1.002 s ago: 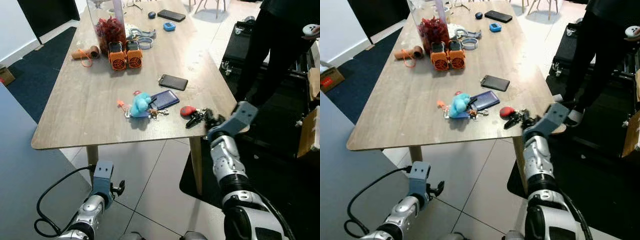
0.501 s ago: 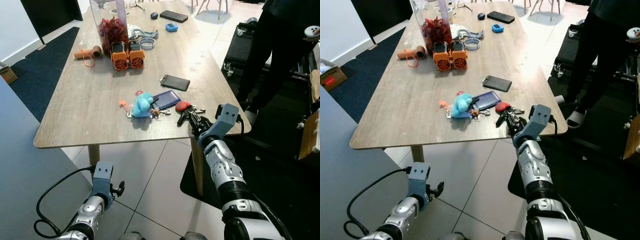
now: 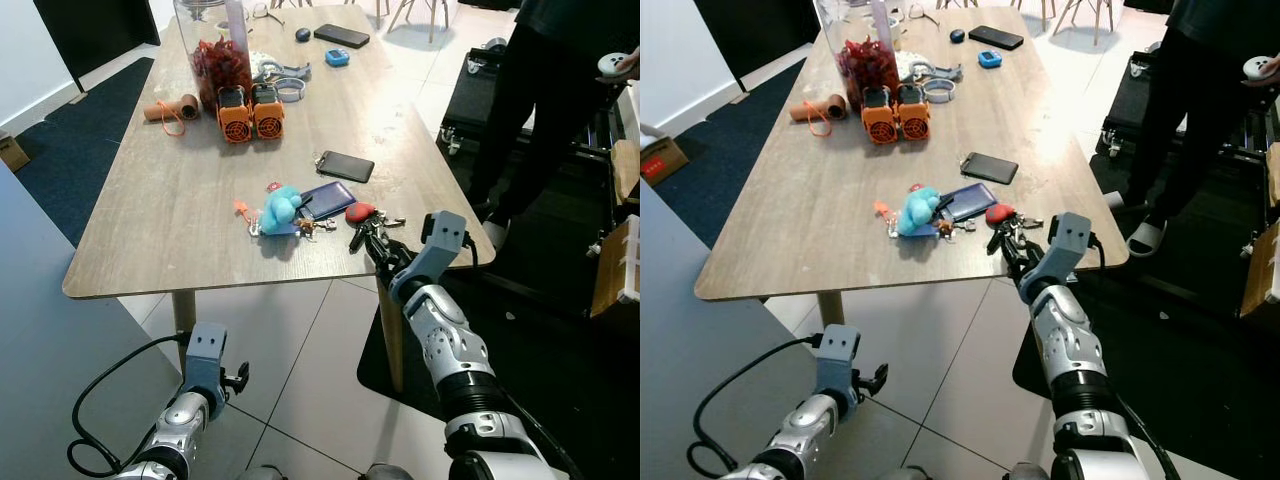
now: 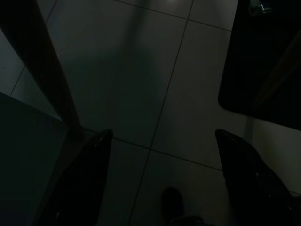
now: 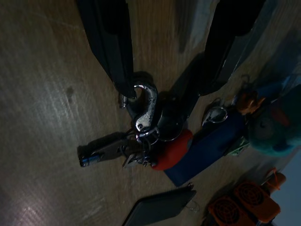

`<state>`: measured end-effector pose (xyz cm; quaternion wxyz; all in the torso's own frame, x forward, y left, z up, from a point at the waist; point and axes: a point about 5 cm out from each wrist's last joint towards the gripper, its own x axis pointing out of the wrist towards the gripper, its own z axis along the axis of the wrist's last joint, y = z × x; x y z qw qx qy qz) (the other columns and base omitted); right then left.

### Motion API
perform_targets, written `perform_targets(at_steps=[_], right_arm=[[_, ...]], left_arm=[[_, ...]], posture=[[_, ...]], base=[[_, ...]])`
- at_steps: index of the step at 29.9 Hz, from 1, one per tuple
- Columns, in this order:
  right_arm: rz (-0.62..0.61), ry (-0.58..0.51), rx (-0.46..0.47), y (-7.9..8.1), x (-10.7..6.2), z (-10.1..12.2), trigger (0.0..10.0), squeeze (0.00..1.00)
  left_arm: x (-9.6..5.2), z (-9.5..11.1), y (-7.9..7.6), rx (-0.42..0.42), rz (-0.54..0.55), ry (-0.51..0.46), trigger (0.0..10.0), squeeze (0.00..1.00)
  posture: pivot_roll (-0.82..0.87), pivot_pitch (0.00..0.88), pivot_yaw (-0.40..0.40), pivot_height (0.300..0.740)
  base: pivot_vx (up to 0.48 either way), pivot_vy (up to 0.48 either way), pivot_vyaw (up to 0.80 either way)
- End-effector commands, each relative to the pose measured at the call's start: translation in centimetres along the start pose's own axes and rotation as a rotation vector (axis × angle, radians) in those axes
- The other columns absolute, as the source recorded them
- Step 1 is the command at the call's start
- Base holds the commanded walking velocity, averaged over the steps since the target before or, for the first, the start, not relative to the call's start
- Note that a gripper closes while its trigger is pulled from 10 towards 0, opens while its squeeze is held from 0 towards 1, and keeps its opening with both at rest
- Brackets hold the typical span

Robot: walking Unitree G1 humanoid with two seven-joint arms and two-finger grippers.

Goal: Hang keys on a hook

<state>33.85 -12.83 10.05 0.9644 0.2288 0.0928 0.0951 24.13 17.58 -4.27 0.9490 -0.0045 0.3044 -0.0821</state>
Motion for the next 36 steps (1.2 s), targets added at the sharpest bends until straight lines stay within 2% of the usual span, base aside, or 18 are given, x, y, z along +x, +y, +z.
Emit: perform_targets(at_steps=[1,4,11,19,23,29,33,36], right_arm=[[-0.043,0.019,0.031,-0.5,-0.3,-0.7,10.0,0.00],[-0.088,-0.065,0.055,-1.3,-0.4,0.8,10.0,0.00],[-0.038,-0.069,0.039,-1.2,-0.7,1.6,10.0,0.00],[-0.096,-0.059,0.069,-2.2,-0.9,1.5,10.0,0.00],[-0.099,-0.038,0.037,-2.1,-0.5,1.5,10.0,0.00],[-0.105,-0.035,-0.143,-1.6,0.4,2.2,10.0,0.00],[-0.127,-0.053,-0.165,-1.6,0.9,2.7,10.0,0.00],[-0.120,-0.055,-0.214,-1.3,1.3,3.0,10.0,0.00]], left_arm=[[-0.3,-0.6,0.6,0.012,0.012,0.024,10.0,0.00],[-0.3,-0.6,0.6,0.011,0.013,0.025,10.0,0.00],[-0.4,-0.7,0.6,0.008,0.015,0.027,10.0,0.00],[-0.4,-0.8,0.5,0.004,0.013,0.031,10.0,0.00],[-0.3,-0.8,0.4,0.004,0.011,0.033,10.0,0.00],[-0.3,-0.7,0.4,0.001,0.014,0.035,10.0,0.00],[-0.3,-0.8,0.4,0.000,0.018,0.036,10.0,0.00],[-0.4,-0.9,0.4,-0.002,0.018,0.038,10.0,0.00]], posture=[[0.02,0.103,0.024,0.740],[0.02,0.109,0.024,0.740],[0.02,0.113,0.023,0.740],[0.02,0.114,0.023,0.740],[0.02,0.116,0.025,0.740],[0.02,0.117,0.021,0.740],[0.02,0.116,0.019,0.740],[0.02,0.117,0.018,0.740]], base=[[0.000,0.000,0.00],[0.000,0.000,0.00],[0.000,0.000,0.00],[0.000,0.000,0.00],[0.000,0.000,0.00],[0.000,0.000,0.00],[0.000,0.000,0.00],[0.000,0.000,0.00]])
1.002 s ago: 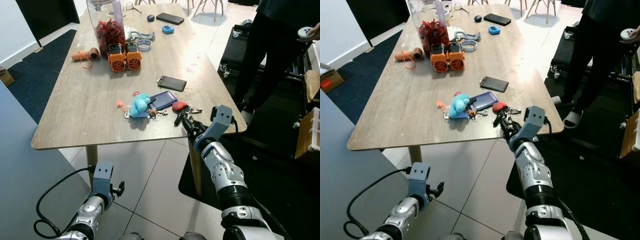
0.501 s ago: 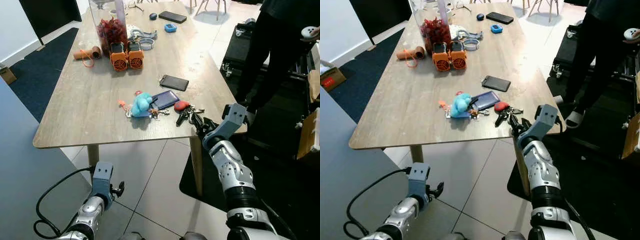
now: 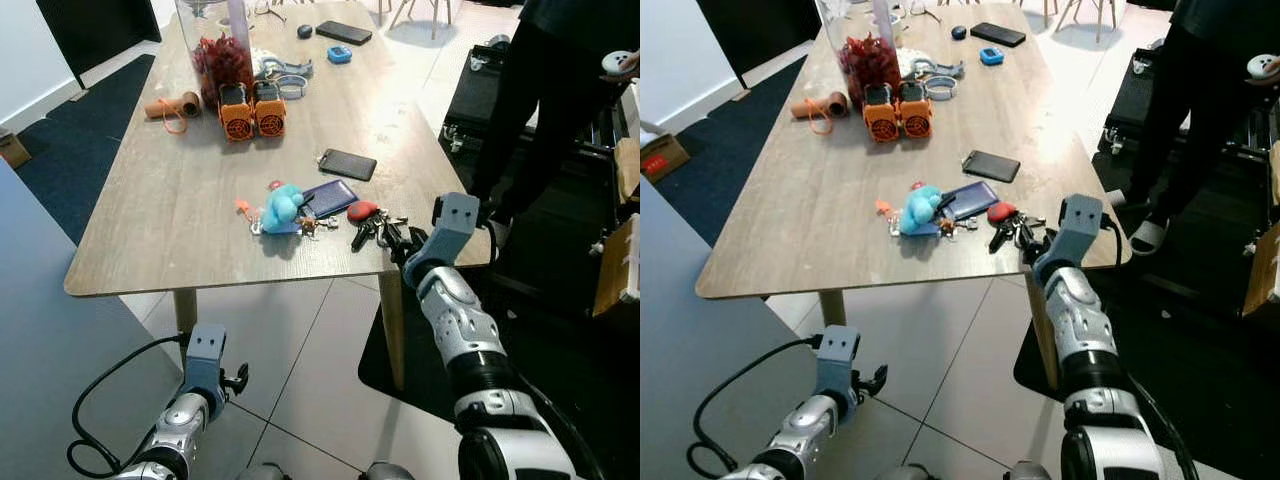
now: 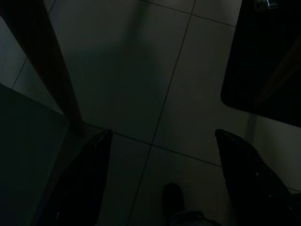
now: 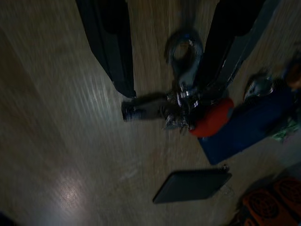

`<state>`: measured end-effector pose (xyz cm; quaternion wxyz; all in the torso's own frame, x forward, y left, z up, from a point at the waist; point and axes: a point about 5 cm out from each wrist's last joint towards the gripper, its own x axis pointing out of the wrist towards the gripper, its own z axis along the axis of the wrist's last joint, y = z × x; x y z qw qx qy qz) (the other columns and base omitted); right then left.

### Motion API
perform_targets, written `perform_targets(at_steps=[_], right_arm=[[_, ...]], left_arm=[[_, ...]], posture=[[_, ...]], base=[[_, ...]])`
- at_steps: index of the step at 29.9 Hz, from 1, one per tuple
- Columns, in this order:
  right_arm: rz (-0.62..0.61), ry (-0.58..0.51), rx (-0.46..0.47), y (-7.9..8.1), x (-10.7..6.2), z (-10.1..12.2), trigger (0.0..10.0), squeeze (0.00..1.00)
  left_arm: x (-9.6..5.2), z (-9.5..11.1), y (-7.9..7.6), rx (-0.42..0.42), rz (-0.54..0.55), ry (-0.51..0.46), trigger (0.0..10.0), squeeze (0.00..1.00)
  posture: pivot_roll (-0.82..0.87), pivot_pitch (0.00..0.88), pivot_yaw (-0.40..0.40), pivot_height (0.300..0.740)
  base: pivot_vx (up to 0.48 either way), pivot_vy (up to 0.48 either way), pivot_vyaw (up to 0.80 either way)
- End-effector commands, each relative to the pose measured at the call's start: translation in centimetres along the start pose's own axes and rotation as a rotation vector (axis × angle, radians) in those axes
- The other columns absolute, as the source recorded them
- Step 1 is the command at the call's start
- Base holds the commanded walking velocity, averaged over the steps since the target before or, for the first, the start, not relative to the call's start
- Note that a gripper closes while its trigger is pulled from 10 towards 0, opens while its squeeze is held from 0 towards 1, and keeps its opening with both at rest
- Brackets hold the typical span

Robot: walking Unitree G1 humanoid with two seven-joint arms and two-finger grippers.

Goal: Hang keys on a hook

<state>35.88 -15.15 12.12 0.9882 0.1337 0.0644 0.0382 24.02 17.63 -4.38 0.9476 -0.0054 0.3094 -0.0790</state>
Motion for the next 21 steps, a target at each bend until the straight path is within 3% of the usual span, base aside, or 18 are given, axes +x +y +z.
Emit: perform_targets(at_steps=[1,9,21], right_arm=[[0.009,0.010,-0.052,0.3,0.2,-0.2,10.0,0.00],[0.051,-0.030,-0.247,1.0,0.3,0.1,10.0,0.00],[0.114,-0.013,-0.330,1.7,-0.2,-1.6,10.0,0.00]], left_arm=[[-0.3,-0.7,0.3,0.002,0.013,0.027,10.0,0.00],[-0.3,-0.8,0.3,-0.001,0.014,0.027,10.0,0.00],[-0.4,-0.9,0.3,0.001,0.014,0.028,10.0,0.00]], posture=[[0.02,0.117,0.018,0.740],[0.02,0.118,0.015,0.740],[0.02,0.121,0.016,0.740]], base=[[0.000,0.000,0.00],[0.000,0.000,0.00],[0.000,0.000,0.00]])
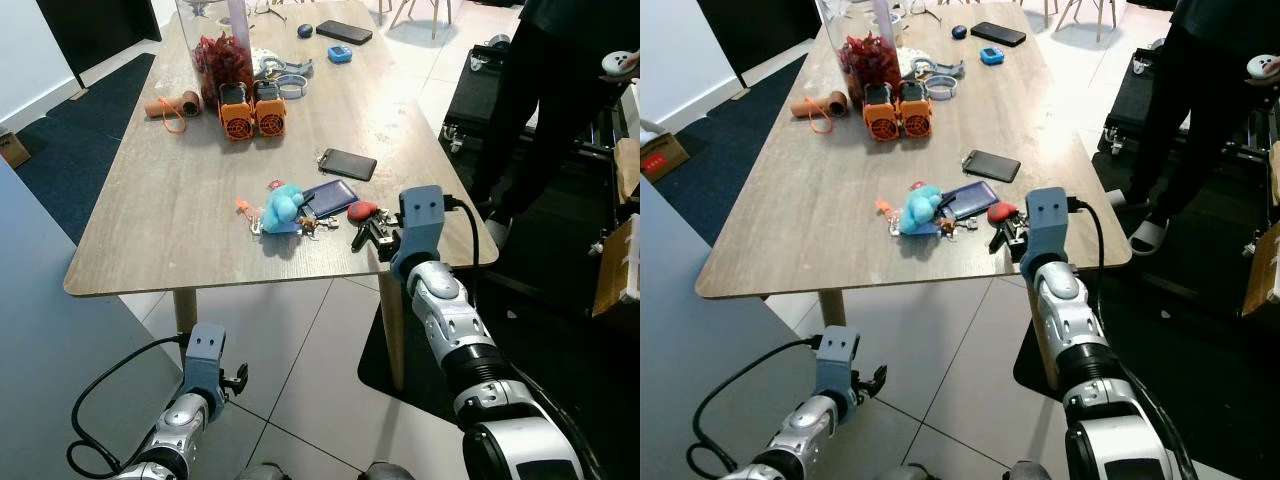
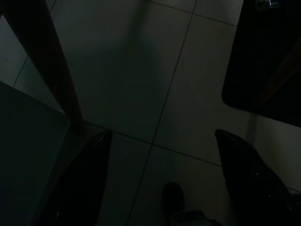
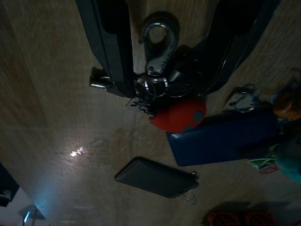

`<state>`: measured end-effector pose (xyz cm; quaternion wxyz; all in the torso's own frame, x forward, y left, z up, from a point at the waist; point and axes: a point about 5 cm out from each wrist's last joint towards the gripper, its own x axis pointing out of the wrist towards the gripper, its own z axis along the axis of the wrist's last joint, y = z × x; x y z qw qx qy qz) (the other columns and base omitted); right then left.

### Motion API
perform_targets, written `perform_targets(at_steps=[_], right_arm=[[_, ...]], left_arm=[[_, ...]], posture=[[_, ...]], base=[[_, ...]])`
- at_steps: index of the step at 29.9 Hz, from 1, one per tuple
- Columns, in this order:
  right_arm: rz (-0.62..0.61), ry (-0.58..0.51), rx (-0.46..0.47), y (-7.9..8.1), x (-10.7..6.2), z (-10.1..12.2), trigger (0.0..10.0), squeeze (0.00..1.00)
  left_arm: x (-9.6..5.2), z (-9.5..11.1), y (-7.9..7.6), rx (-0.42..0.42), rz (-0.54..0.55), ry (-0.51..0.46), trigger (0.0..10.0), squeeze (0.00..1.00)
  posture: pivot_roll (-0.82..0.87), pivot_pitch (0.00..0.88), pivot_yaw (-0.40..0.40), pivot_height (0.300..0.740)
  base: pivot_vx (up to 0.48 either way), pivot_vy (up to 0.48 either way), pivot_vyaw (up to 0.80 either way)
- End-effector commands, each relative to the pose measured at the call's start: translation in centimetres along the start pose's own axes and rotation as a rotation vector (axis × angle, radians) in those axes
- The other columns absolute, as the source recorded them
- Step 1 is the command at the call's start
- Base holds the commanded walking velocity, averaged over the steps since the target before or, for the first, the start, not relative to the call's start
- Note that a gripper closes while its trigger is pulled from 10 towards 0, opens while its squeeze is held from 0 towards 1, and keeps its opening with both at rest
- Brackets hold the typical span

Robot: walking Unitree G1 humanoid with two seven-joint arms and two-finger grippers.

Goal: Hang keys on a hook

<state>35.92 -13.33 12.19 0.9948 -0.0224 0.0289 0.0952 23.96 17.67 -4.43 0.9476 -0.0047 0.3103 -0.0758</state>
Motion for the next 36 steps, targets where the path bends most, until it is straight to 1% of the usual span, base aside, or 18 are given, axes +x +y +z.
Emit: perform_targets(at_steps=[1,8,12,14,15,17,19,20,21,27,30,36], right_arm=[[0.017,0.029,-0.006,0.4,-0.4,-1.2,10.0,0.00],[0.022,0.069,-0.001,0.5,-1.0,-2.7,10.0,0.00],[0.026,0.077,0.004,0.6,-1.1,-2.9,10.0,0.00],[0.017,0.088,0.067,0.6,-1.3,-3.3,10.0,0.00],[0.017,0.088,0.067,0.6,-1.3,-3.3,10.0,0.00],[-0.002,0.094,0.111,0.4,-1.6,-3.5,10.0,0.00],[-0.002,0.094,0.111,0.4,-1.6,-3.5,10.0,0.00],[-0.015,0.092,0.128,0.3,-1.6,-3.6,10.0,0.00],[-0.038,0.065,0.149,-0.1,-1.8,-3.3,10.0,0.00],[-0.051,0.020,0.174,-0.6,-2.0,-2.7,10.0,0.00],[-0.064,0.048,0.184,-0.9,-2.2,-3.3,10.0,0.00],[-0.066,0.087,0.204,-0.9,-2.4,-4.0,10.0,0.00]], left_arm=[[-0.3,-0.8,0.2,0.002,0.008,0.026,10.0,0.00],[-0.3,-0.8,0.2,0.006,0.006,0.025,10.0,0.00],[-0.3,-0.7,0.2,0.006,0.006,0.024,10.0,0.00],[-0.3,-0.7,0.3,0.006,0.007,0.023,10.0,0.00],[-0.3,-0.7,0.3,0.006,0.007,0.023,10.0,0.00],[-0.3,-0.7,0.4,0.006,0.009,0.023,10.0,0.00],[-0.3,-0.7,0.4,0.006,0.009,0.023,10.0,0.00],[-0.3,-0.7,0.4,0.007,0.009,0.023,10.0,0.00],[-0.3,-0.7,0.4,0.007,0.008,0.022,10.0,0.00],[-0.3,-0.7,0.4,0.009,0.007,0.023,10.0,0.00],[-0.3,-0.7,0.4,0.013,0.005,0.025,10.0,0.00],[-0.3,-0.6,0.4,0.017,0.001,0.026,10.0,0.00]], posture=[[0.02,0.121,0.016,0.740],[0.02,0.123,0.018,0.740],[0.02,0.123,0.018,0.740],[0.02,0.121,0.016,0.740],[0.02,0.121,0.016,0.740],[0.02,0.119,0.016,0.740],[0.02,0.119,0.016,0.740],[0.02,0.118,0.016,0.740],[0.02,0.118,0.016,0.740],[0.02,0.112,0.017,0.740],[0.02,0.106,0.020,0.740],[0.02,0.101,0.022,0.740]], base=[[0.000,0.000,0.00],[0.000,0.000,0.00],[0.000,0.000,0.00],[0.000,0.000,0.00],[0.000,0.000,0.00],[0.000,0.000,0.00],[0.000,0.000,0.00],[0.000,0.000,0.00],[0.000,0.000,0.00],[0.000,0.000,0.00],[0.000,0.000,0.00],[0.000,0.000,0.00]])
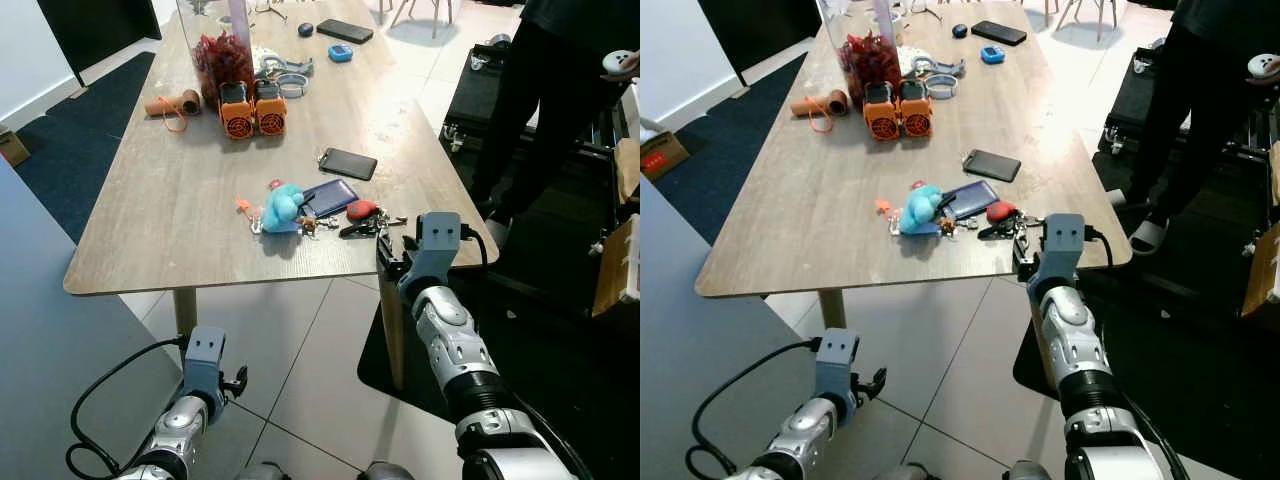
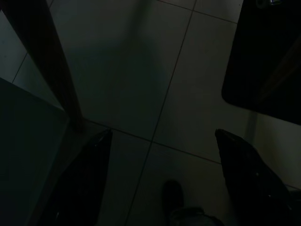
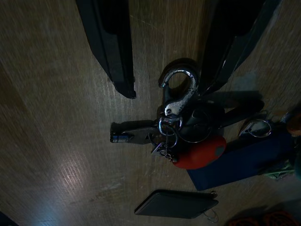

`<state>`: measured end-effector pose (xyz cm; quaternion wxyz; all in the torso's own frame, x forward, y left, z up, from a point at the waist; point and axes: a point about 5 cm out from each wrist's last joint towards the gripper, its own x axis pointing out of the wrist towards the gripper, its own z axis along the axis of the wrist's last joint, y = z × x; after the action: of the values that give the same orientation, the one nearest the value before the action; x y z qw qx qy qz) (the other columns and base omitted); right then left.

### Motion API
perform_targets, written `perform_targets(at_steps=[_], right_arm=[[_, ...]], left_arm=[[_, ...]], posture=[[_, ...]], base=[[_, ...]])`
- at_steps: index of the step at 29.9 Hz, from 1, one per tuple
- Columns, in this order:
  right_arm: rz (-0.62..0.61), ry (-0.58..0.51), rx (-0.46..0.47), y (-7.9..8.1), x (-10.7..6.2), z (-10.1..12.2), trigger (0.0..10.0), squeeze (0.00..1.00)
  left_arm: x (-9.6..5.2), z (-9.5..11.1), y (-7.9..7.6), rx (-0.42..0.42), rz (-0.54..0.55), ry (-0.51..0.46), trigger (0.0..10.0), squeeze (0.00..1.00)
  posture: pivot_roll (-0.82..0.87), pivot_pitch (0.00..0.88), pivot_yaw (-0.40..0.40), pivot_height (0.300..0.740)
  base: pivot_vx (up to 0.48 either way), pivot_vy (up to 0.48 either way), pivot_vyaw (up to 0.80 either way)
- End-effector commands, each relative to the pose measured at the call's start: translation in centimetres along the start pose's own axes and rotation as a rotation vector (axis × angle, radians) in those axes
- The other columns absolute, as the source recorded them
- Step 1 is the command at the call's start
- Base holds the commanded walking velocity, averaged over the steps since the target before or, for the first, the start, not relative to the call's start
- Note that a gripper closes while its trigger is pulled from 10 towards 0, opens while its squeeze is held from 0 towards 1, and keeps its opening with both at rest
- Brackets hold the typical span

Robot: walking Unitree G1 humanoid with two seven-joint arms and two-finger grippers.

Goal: Hang keys on a hook

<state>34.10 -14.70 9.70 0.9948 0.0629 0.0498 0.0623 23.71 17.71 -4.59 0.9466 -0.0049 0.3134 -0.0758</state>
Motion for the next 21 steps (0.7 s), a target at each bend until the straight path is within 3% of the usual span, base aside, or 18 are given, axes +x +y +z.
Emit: perform_targets(at_steps=[1,9,16,21], right_arm=[[-0.012,0.063,0.031,-0.2,-0.4,-1.4,10.0,0.00],[-0.013,0.073,0.056,0.2,0.1,-1.0,10.0,0.00],[0.051,0.089,-0.045,1.2,0.7,-0.8,10.0,0.00],[0.074,0.124,-0.029,1.6,0.8,-1.1,10.0,0.00]], left_arm=[[-0.2,-0.4,0.4,0.019,0.001,0.020,10.0,0.00],[-0.2,-0.3,0.4,0.024,0.000,0.021,10.0,0.00],[-0.1,-0.2,0.4,0.020,0.001,0.021,10.0,0.00],[-0.2,-0.3,0.3,0.016,0.003,0.022,10.0,0.00]], posture=[[0.02,0.099,0.022,0.740],[0.02,0.101,0.024,0.740],[0.03,0.108,0.018,0.740],[0.03,0.112,0.017,0.740]], base=[[0.000,0.000,0.00],[0.000,0.000,0.00],[0.000,0.000,0.00],[0.000,0.000,0.00]])
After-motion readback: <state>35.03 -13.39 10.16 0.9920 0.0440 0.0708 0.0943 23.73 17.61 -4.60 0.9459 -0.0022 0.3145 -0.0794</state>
